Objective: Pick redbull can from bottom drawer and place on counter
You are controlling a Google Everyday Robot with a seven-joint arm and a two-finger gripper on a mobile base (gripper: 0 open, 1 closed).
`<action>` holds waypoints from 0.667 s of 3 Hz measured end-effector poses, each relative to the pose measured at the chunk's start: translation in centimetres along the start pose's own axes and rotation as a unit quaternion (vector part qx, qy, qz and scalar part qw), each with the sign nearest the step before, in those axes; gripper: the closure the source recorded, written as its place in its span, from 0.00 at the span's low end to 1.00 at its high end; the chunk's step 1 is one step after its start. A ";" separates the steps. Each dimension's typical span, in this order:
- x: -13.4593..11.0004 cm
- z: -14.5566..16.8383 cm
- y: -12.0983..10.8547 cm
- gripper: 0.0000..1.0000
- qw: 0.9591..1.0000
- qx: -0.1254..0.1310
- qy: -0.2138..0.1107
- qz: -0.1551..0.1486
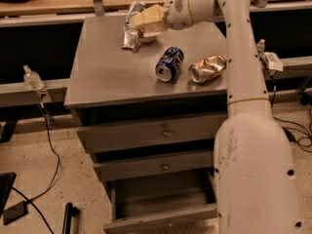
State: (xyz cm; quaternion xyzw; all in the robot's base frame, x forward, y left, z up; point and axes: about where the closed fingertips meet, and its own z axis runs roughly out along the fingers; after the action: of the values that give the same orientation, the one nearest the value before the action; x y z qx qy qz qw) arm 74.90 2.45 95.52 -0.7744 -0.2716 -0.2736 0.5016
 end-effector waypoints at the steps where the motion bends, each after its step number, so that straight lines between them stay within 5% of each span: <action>1: 1.6 1.5 0.2 1.00 0.998 -0.050 -0.002 -0.024; 2: 1.5 2.6 0.9 1.00 0.997 -0.074 -0.012 -0.031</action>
Offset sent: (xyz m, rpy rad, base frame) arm 0.0209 0.0250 -0.0176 -0.1976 -0.0857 -0.0938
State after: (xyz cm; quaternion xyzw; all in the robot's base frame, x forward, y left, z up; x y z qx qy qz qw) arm 76.98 4.78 95.08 -0.8040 -0.2802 -0.2989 0.4310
